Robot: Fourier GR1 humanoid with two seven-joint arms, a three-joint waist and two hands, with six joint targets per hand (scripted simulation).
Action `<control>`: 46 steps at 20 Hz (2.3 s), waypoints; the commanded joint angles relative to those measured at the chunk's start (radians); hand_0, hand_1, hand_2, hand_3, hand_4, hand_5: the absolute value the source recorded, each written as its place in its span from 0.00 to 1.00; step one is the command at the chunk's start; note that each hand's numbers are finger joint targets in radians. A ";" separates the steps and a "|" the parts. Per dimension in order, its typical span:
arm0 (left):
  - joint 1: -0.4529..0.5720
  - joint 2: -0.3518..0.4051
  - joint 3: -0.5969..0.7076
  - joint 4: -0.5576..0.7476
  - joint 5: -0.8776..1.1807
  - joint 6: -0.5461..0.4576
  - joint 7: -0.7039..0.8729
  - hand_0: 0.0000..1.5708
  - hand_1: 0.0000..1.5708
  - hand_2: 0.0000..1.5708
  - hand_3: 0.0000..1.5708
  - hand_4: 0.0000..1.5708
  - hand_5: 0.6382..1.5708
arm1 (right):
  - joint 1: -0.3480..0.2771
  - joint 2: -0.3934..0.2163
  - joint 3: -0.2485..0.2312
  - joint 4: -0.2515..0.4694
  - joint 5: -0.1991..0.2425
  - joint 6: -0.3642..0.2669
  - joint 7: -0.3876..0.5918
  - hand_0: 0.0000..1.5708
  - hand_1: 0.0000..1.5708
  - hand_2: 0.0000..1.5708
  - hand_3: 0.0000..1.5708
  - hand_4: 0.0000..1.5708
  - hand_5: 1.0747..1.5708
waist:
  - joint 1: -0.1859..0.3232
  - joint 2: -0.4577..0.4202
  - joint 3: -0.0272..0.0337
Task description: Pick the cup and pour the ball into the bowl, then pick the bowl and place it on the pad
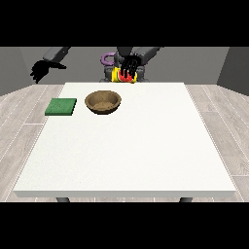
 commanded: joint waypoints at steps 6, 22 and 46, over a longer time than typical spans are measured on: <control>-0.083 -0.002 -0.145 -0.050 -0.163 -0.119 0.140 0.18 0.18 1.00 1.00 0.55 1.00 | -0.122 0.011 0.020 0.019 0.011 -0.034 0.016 0.00 0.00 0.00 0.19 0.00 0.91 | -0.028 0.075 0.0002; -0.234 0.001 -0.315 -0.052 -0.393 -0.477 0.027 0.96 0.96 1.00 1.00 0.77 0.86 | -0.108 0.029 0.020 0.081 0.011 -0.041 -0.008 0.00 0.00 0.00 0.11 0.00 0.89 | 0.010 0.034 0.0010; 0.018 0.026 0.321 -0.323 0.266 -0.213 -0.216 0.82 0.82 1.00 0.97 0.63 0.99 | -0.137 0.060 -0.010 0.058 -0.052 -0.084 0.067 0.00 0.00 0.00 0.00 0.15 0.98 | 0.165 0.172 -0.0056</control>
